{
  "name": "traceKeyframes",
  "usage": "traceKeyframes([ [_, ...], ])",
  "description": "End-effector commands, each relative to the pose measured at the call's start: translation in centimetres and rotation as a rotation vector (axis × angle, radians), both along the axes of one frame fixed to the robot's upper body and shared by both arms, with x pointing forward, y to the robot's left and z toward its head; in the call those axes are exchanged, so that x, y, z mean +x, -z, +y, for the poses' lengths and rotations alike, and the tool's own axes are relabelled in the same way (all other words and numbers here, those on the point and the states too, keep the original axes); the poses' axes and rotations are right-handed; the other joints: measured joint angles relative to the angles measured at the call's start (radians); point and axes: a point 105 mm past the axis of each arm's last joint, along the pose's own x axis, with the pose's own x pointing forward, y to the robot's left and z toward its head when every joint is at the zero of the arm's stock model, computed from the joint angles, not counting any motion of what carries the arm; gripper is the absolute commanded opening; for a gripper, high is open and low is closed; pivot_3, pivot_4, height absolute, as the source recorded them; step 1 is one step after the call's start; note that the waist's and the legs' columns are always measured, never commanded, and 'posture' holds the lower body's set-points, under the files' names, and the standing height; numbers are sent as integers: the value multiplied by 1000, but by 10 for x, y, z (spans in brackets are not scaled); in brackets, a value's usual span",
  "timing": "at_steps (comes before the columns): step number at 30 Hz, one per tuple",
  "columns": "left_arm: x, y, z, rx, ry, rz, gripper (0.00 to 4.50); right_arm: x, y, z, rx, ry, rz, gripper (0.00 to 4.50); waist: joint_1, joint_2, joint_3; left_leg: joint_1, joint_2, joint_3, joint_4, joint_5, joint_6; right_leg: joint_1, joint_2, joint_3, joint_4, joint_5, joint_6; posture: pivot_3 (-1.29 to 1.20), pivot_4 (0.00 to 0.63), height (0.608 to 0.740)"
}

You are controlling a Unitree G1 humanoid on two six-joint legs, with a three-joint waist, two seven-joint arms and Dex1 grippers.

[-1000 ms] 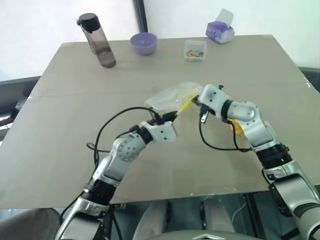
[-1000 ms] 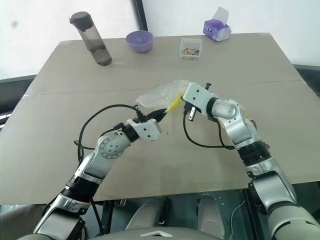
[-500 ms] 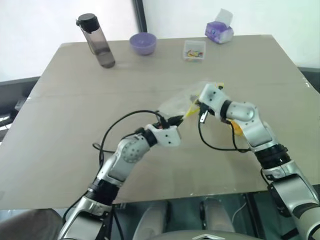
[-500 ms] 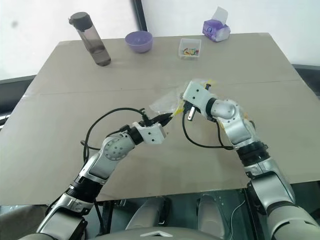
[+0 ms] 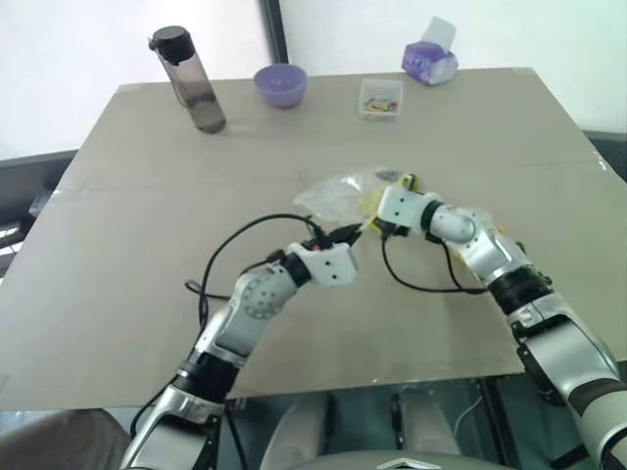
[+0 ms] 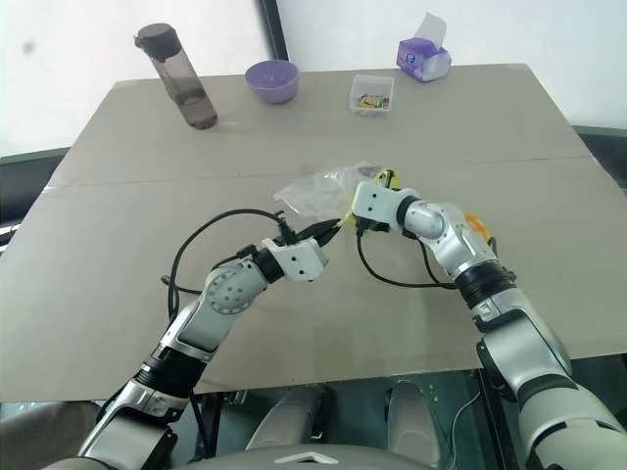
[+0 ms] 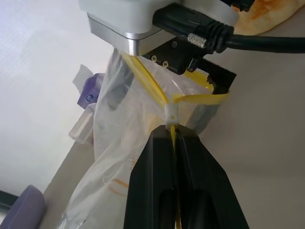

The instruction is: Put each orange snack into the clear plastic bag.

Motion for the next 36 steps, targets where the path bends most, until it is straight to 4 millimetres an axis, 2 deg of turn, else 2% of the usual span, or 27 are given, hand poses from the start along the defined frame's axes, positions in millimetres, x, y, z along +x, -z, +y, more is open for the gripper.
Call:
traceKeyframes([
  [1, 7, -14, 9, -53, -62, -31, 0, 0, -25, -1, 29, -16, -98, 4425, 0, 0, 0, 0, 0, 0, 0, 0, 0, 0, 0, 0, 0, 0, 0, 0, 150, 740],
  [4, 16, -16, 14, -81, -113, -16, 0, -4, -28, -3, 40, -28, -114, 4425, 0, 0, 0, 0, 0, 0, 0, 0, 0, 0, 0, 0, 0, 0, 0, 0, 150, 740],
  [8, 34, -23, 19, -167, -198, 30, 0, -31, -31, -16, 31, -88, -57, 4425, 8, 0, 0, -1, 0, -1, 1, 0, 0, 0, 0, -1, -1, 0, 0, 0, 150, 740],
  [11, 37, -26, 15, -188, -195, 38, 0, -46, -33, -25, 58, -97, 4, 4425, 7, 0, 0, -1, -1, -1, 2, 0, 0, 1, -1, -1, -1, 0, 0, 0, 150, 740],
  [15, 38, -26, 13, -191, -186, 44, 0, -57, -43, -53, 268, 3, 194, 4425, 3, 0, 0, -1, 0, -1, 2, 0, 0, 1, 0, -1, 0, 0, 0, 0, 150, 740],
  [17, 38, -26, 13, -199, -186, 49, 0, -67, -47, -64, 294, 2, 238, 4425, 6, 0, 0, -1, 0, -1, 2, 0, 0, 1, 0, -1, 0, 0, 0, 0, 150, 740],
  [20, 38, -25, 10, -202, -177, 55, 0, -78, -48, -66, 331, -4, 291, 4425, 6, 0, 0, -1, 0, -1, 2, 0, 0, 1, 0, -1, 0, 0, 0, 0, 150, 740],
  [23, 37, -23, 7, -200, -164, 61, 0, -78, -48, -74, 412, 57, 327, 4425, 7, 0, 0, -1, 0, -1, 2, 0, 0, 1, 0, -1, 0, 0, 0, 0, 150, 740],
  [25, 37, -24, 7, -200, -163, 59, 0, -71, -49, -94, 482, 160, 330, 4425, 11, 0, 0, -1, 0, -1, 2, 0, 0, 2, 0, -1, 0, 0, 0, 0, 150, 740],
  [28, 38, -25, 7, -200, -163, 59, 0, -67, -49, -108, 529, 235, 342, 4425, 20, 0, 0, -1, -1, -1, 3, 0, 0, 2, -1, -1, 0, 0, 0, 0, 150, 740],
  [32, 38, -25, 7, -194, -156, 56, 0, -68, -24, -161, 603, 442, 446, 4425, 37, 0, 0, -1, 0, -1, 3, 0, 0, 2, 0, -2, 0, 0, 0, 0, 150, 740],
  [34, 37, -25, 7, -193, -157, 57, 0, -70, -15, -173, 638, 504, 491, 4425, 38, 0, 0, -1, -1, -1, 3, 0, 0, 2, -1, -2, 0, 0, 0, 0, 150, 740],
  [36, 37, -25, 7, -193, -158, 58, 0, -71, -10, -177, 648, 523, 516, 4425, 33, 0, 0, -1, -1, -1, 3, 0, 0, 2, -1, -1, 0, 0, 0, 0, 150, 740],
])
